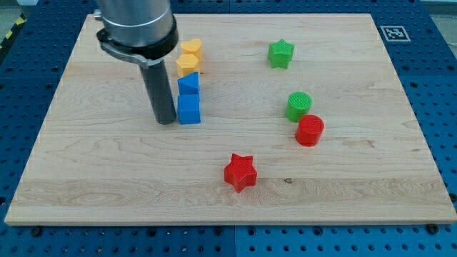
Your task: Move the blue blocks slightly to the right
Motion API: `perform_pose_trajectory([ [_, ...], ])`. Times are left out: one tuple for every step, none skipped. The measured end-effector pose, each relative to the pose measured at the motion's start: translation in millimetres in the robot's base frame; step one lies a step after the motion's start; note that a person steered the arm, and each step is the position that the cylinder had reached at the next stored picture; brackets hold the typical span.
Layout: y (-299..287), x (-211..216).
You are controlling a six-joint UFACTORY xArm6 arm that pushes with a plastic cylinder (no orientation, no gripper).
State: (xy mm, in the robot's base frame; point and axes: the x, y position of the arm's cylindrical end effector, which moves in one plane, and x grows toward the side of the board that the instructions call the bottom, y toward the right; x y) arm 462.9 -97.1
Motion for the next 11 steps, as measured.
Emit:
perform_pose_trajectory([
  [31, 0],
  [50, -6],
  [49, -28],
  [52, -39],
  [67, -39],
  [81, -39],
  [57, -34],
  [2, -28],
  [-21, -68],
  [-19, -71],
  [4, -68],
])
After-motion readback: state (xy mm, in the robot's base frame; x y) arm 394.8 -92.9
